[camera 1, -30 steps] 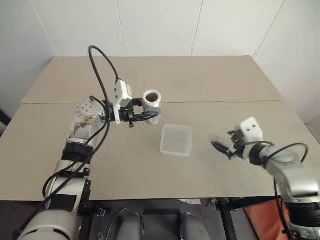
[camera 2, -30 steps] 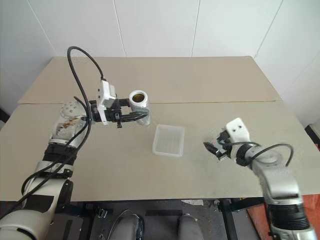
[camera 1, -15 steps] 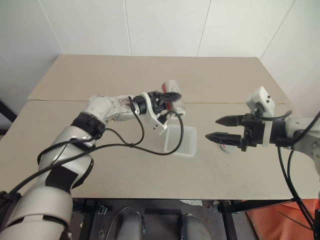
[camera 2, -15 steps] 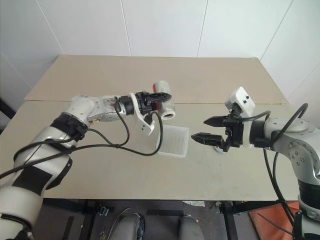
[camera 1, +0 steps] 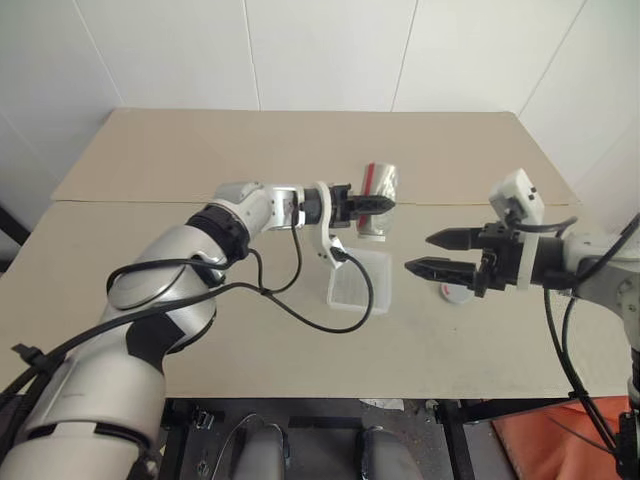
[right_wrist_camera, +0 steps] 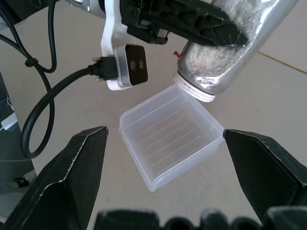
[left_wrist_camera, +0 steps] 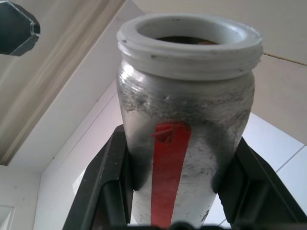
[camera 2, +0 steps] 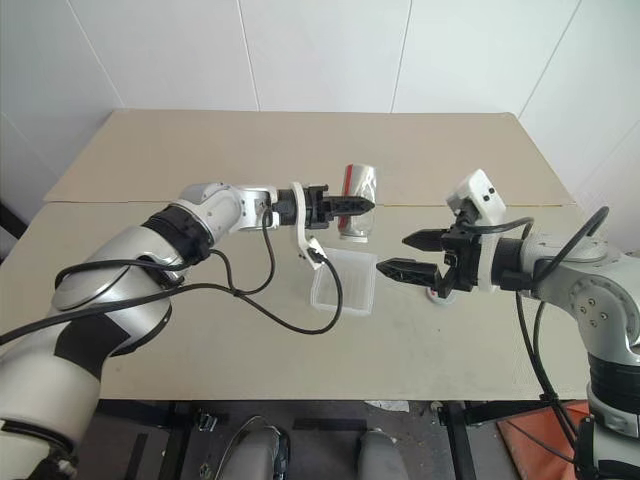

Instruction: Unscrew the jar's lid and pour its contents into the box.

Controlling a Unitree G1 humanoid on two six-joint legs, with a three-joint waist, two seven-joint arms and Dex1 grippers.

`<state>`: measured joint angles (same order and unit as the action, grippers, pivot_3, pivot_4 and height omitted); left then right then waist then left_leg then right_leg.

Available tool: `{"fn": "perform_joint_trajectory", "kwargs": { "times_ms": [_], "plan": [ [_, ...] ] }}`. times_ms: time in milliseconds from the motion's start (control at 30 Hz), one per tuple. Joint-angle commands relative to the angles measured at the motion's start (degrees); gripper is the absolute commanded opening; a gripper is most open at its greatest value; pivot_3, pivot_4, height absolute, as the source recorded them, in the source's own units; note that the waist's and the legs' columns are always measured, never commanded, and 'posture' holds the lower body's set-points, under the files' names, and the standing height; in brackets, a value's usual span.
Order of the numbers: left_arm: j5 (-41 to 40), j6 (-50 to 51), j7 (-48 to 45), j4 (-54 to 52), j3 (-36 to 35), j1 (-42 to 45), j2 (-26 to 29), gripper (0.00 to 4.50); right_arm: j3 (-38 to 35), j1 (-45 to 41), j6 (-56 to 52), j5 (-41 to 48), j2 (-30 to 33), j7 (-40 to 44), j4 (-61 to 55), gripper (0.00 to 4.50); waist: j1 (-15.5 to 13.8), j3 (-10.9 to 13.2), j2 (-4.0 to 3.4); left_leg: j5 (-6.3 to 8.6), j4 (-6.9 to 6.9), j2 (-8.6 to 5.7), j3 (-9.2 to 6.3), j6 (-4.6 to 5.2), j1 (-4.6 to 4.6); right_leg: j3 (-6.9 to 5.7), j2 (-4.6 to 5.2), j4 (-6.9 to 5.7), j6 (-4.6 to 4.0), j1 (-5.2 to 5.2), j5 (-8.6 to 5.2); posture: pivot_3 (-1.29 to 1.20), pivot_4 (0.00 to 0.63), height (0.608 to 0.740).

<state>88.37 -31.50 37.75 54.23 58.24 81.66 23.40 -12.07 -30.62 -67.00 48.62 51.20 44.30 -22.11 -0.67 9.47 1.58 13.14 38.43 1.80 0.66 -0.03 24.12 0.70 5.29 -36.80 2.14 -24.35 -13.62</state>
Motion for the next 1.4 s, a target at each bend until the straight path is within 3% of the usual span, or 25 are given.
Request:
{"fn": "perform_joint_trajectory", "kwargs": {
  "times_ms": [33,133,200,333,367,433,500,667,800,900,1033,1100,1233,1333,1400],
  "plan": [
    [-2.13,-0.68,0.81,-1.92,-0.28,-0.08,0.83,1.93,-2.57,0.07,-0.47,1.98,0.59,-1.0,-2.1,4.46,-0.05,0.0,0.0,0.0,0.02,0.0,0.0,0.0,-0.01,0.0,0.0,0.01,0.0,0.0,0.0,0.0,0.15,0.74],
    [-4.79,-3.03,-0.32,-1.09,-1.33,-0.52,1.16,1.93,-2.23,0.04,0.02,2.11,0.81,-1.15,-2.01,4.46,-0.07,0.0,0.0,0.0,0.1,0.0,-0.01,0.0,0.02,-0.01,0.01,0.0,0.0,0.01,0.0,0.0,0.15,0.74],
    [-10.91,-7.36,-3.9,0.2,-4.49,-1.55,1.79,1.93,-2.06,-0.02,0.37,2.14,0.78,-1.31,-1.96,4.46,-0.04,0.0,0.0,0.0,0.18,0.01,-0.01,0.0,0.04,-0.01,0.01,-0.01,0.0,0.01,0.0,0.0,0.15,0.74],
    [-36.4,-13.52,-25.47,5.24,-19.92,-6.51,3.34,1.93,-2.23,0.24,0.99,1.94,0.47,-1.9,-2.32,4.46,0.29,-0.01,-0.02,0.01,0.24,0.04,0.02,0.01,0.01,0.02,0.0,-0.07,-0.01,0.01,0.0,0.0,0.15,0.74],
    [-47.35,-9.19,-36.03,4.89,-26.82,-8.73,2.08,1.93,-2.43,0.34,1.11,1.95,0.34,-2.11,-2.29,4.46,0.43,-0.02,-0.04,0.01,0.29,0.09,0.02,0.01,0.01,0.01,-0.02,-0.11,-0.01,0.0,0.0,0.0,0.15,0.74],
    [-61.19,-2.78,-49.79,3.07,-35.42,-11.57,0.26,1.93,-2.78,0.63,1.38,1.98,0.26,-2.39,-2.26,4.46,0.47,-0.02,-0.04,0.01,0.35,0.08,0.02,0.01,0.0,0.0,-0.01,-0.21,-0.01,0.02,0.0,0.0,0.15,0.74],
    [-74.05,10.71,-60.91,-2.0,-43.82,-14.01,-2.6,1.93,-2.74,0.5,1.7,1.94,-0.06,-2.67,-1.93,4.46,0.35,-0.03,-0.05,0.01,0.42,0.08,0.0,0.02,0.03,-0.04,-0.01,-0.24,-0.01,0.05,0.0,0.0,0.15,0.74],
    [-86.26,32.2,-67.23,-16.57,-53.41,-20.75,-4.97,1.93,-2.28,-0.48,2.36,2.16,-1.47,-3.41,-1.0,4.46,0.31,-0.03,-0.05,0.04,0.49,0.05,-0.14,0.08,0.12,-0.12,-0.02,-0.29,0.02,0.14,0.01,0.0,0.15,0.74],
    [-91.43,50.2,-67.67,-25.26,-57.15,-26.47,-5.48,1.93,-2.52,-0.42,2.64,2.23,-2.9,-4.39,-1.07,4.46,0.91,-0.03,-0.06,0.04,0.5,0.05,-0.16,0.08,0.07,-0.09,-0.04,-0.32,0.02,0.14,0.01,0.0,0.15,0.74],
    [-91.91,54.27,-65.74,-29.44,-58.1,-31.61,-5.88,1.93,-3.02,-0.03,2.69,2.44,-4.31,-5.59,-1.53,4.46,1.5,-0.04,-0.07,0.05,0.47,0.05,-0.15,0.08,-0.05,-0.04,-0.05,-0.31,0.02,0.22,0.01,0.0,0.15,0.74],
    [-88.45,49.04,-64.58,-32.28,-55.68,-33.91,-5.06,1.93,-3.89,0.66,2.66,2.9,-4.99,-6.67,-2.52,4.46,1.3,-0.03,-0.06,0.04,0.48,0.05,-0.16,0.08,-0.03,-0.03,-0.06,-0.3,0.01,0.19,0.01,0.0,0.15,0.74],
    [-84.4,40.64,-64.25,-31.38,-52.69,-32.44,-3.6,1.93,-4.11,0.67,2.63,2.99,-4.65,-6.64,-2.48,4.46,0.89,-0.03,-0.06,0.05,0.48,0.03,-0.16,0.08,-0.01,-0.05,-0.03,-0.28,0.01,0.19,0.01,0.0,0.15,0.74],
    [-54.25,9.71,-48.45,-25.02,-33.84,-22.69,6.86,1.93,-3.63,-0.12,2.36,2.66,-2.8,-6.0,-2.65,4.46,-0.02,-0.03,-0.06,0.05,0.47,0.01,-0.15,0.08,0.0,-0.05,-0.05,-0.07,0.0,0.17,0.02,0.0,0.15,0.74],
    [-33.1,0.87,-32.02,-20.07,-20.63,-13.29,10.29,1.93,-2.79,-0.8,2.57,2.3,-1.88,-5.48,-2.44,4.46,-0.69,-0.06,-0.1,0.05,0.44,-0.05,-0.16,0.08,0.03,-0.06,-0.01,0.04,0.03,0.22,0.04,0.0,0.15,0.74],
    [-26.29,-1.24,-26.4,-17.29,-15.98,-9.61,9.97,1.93,-2.34,-1.19,2.68,1.99,-1.64,-5.4,-2.33,4.46,-0.95,-0.07,-0.11,0.08,0.44,-0.1,-0.07,0.13,-0.02,-0.01,0.05,0.06,0.09,0.31,0.05,0.0,0.15,0.74]
  ]
}}
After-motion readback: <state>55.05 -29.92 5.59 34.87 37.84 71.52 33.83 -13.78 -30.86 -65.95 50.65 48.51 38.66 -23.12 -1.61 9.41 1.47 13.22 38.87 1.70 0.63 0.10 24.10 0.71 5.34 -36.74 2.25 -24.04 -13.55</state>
